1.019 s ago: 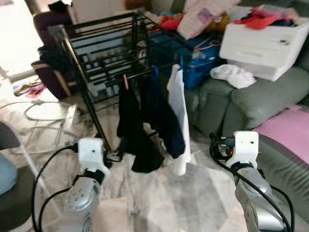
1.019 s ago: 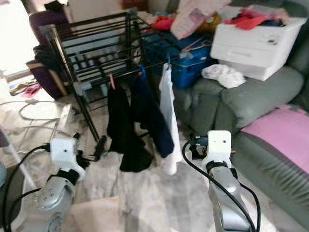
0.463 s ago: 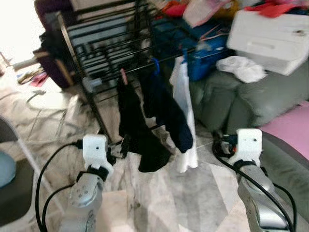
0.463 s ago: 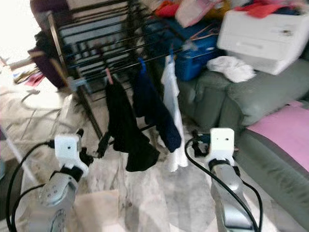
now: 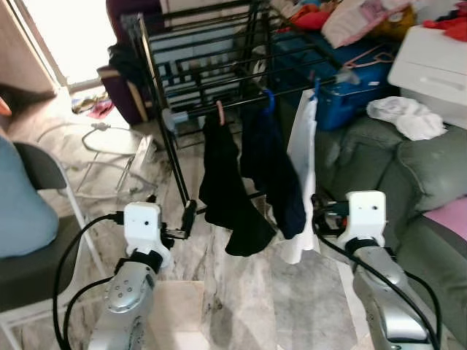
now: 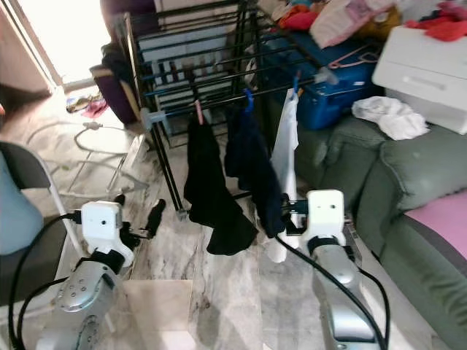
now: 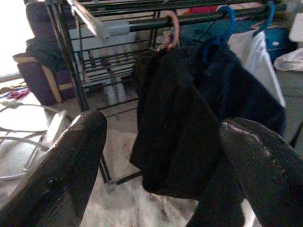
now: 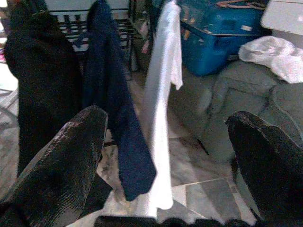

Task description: Hang hanger

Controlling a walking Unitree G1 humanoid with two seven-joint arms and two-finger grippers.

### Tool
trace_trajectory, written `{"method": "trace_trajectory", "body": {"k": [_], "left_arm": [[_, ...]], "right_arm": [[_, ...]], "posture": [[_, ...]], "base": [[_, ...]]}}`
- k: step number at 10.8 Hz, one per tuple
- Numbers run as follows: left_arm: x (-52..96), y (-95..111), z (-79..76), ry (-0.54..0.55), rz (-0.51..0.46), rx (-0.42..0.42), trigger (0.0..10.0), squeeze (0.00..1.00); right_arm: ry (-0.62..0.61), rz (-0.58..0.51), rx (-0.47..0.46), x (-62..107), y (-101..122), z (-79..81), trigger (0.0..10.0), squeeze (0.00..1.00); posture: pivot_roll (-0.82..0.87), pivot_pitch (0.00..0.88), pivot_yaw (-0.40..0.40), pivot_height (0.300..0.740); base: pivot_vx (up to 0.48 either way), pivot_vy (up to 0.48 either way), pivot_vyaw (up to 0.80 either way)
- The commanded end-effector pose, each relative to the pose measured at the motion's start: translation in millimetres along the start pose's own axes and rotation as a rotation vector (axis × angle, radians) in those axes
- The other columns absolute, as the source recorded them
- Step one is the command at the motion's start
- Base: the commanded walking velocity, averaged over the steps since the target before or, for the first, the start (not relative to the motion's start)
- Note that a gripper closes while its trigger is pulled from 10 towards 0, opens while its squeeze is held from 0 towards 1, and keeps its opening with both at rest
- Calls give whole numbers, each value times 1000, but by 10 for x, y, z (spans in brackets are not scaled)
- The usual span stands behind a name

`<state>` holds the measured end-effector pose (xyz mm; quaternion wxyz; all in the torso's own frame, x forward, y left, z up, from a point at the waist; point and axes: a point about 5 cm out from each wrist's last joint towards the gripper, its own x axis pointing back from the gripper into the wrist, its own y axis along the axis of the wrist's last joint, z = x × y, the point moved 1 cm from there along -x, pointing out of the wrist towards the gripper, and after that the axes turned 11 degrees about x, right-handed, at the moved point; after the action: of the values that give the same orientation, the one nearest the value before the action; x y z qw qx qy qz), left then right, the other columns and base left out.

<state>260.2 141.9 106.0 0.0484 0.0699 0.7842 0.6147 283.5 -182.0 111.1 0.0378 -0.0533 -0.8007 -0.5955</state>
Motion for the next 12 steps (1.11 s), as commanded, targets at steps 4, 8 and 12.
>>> {"method": "trace_trajectory", "body": {"k": [4,8,12], "left_arm": [[13,16,-19,-27,2,28,10000,0],[-19,-55,-40,-3,63,-21,10000,0],[-33,87,-97,-16,15,-6,10000,0]], "right_arm": [[-11,7,-15,4,-15,-8,10000,0],[-10,11,-19,10,-21,-6,10000,0],[-9,3,-24,15,-4,-9,10000,0]], "posture": [[-143,0,93,740],[-143,3,92,740],[-143,5,91,740]], "base": [[0,0,0],[0,0,0],[0,0,0]]}}
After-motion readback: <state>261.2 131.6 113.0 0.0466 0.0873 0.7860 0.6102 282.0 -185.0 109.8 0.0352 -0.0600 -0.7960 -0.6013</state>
